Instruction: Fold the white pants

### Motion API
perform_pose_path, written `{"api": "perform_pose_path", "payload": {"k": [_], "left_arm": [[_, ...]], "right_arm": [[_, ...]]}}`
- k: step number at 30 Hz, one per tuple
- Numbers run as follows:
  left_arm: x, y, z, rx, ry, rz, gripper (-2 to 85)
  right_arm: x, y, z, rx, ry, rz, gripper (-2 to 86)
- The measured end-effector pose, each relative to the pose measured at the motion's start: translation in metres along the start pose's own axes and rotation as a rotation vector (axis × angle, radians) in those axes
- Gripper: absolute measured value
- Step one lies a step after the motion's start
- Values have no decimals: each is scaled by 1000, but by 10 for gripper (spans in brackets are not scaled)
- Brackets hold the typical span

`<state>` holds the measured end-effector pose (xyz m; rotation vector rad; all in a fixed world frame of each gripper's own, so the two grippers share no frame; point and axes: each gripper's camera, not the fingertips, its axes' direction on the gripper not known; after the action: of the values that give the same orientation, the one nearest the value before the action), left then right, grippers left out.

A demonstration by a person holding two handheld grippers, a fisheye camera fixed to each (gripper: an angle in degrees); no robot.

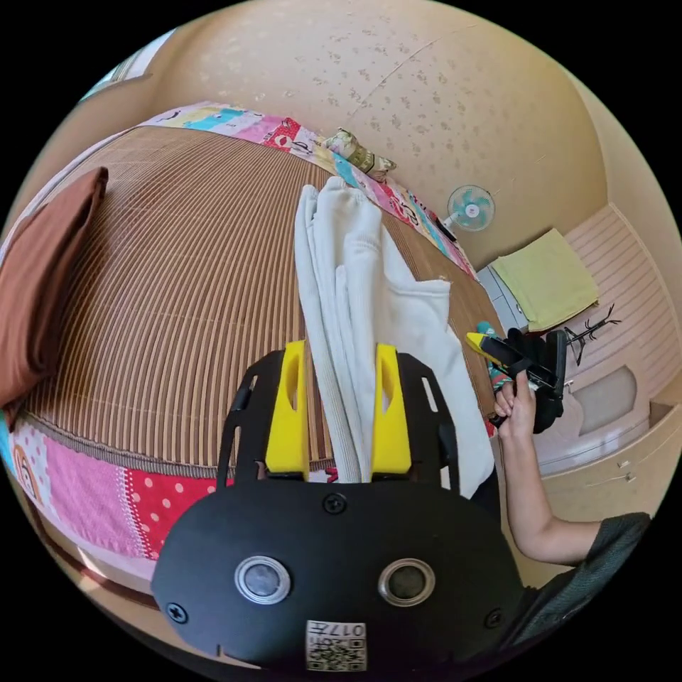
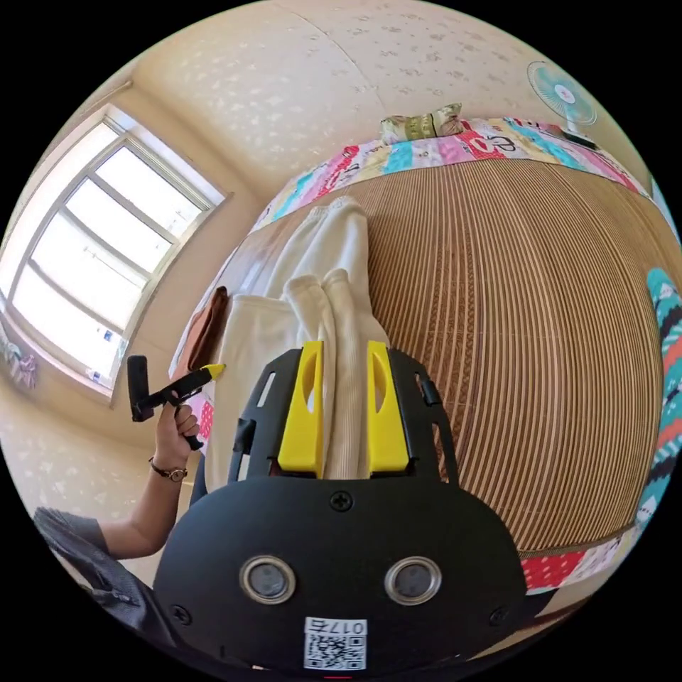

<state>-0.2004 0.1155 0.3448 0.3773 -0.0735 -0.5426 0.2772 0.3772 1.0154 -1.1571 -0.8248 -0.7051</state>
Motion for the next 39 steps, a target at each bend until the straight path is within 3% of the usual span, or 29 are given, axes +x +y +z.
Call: {"api": "perform_pose_path", "payload": {"k": [3, 9, 14, 17, 19, 23, 27, 30, 32, 36, 38, 39], "left_arm": [[-8, 31, -16, -27, 86, 5, 158], [-19, 102, -25, -230, 179, -60, 186], [-29, 129, -4, -380, 262, -181, 153], [-17, 120, -12, -438, 172, -75, 103], [-8, 112, -25, -481, 208, 20, 85], [5, 99, -76, -575, 579, 207, 77], [31, 76, -149, -419, 1027, 418, 79], [39, 32, -180, -232, 1130, 424, 84], [30, -3, -188, -92, 1075, 360, 93], [-21, -42, -198, 376, 708, 52, 153], [-31, -43, -200, 484, 573, 26, 155], [-30, -49, -191, 442, 476, 41, 148]], "right_arm": [[7, 35, -29, 15, -133, -90, 135], [39, 113, -47, -199, -186, -52, 174], [44, 167, -46, -206, -338, -46, 123], [40, 165, -57, -254, -376, -75, 90], [37, 161, -75, -259, -454, -117, 80], [27, 152, -137, -235, -791, -287, 70], [1, 139, -191, -135, -1062, -523, 66], [-6, 102, -218, 8, -1133, -562, 65], [15, 57, -226, 168, -999, -394, 67], [58, 14, -214, 343, -641, 61, 85], [61, 9, -205, 401, -436, 143, 124], [60, 8, -202, 395, -394, 139, 145]]}}
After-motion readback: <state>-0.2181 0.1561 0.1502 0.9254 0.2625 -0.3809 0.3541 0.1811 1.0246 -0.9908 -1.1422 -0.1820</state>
